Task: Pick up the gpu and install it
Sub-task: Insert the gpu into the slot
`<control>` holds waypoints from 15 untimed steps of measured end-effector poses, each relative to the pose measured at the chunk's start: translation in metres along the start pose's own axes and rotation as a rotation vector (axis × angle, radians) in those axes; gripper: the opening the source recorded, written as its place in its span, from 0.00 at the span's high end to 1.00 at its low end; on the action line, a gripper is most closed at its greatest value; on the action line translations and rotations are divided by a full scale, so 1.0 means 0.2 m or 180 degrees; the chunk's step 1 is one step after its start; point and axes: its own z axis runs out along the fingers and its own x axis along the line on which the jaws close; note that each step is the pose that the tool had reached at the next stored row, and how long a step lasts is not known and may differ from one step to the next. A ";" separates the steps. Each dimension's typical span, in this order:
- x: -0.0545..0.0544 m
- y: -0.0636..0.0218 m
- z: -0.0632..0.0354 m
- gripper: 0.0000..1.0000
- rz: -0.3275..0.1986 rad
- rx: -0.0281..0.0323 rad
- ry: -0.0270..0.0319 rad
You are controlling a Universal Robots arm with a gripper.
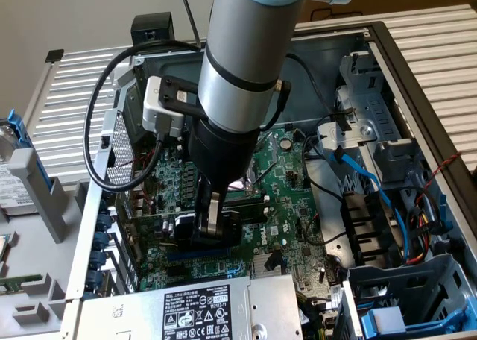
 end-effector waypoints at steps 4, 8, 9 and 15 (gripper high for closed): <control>0.00 0.000 0.000 0.71 -0.0011 -0.0002 -0.0028; 0.01 0.000 0.000 0.71 -0.0026 -0.0004 -0.0068; 0.01 0.000 0.000 0.71 -0.0026 -0.0004 -0.0069; 0.01 -0.001 0.000 0.71 -0.0026 -0.0004 -0.0069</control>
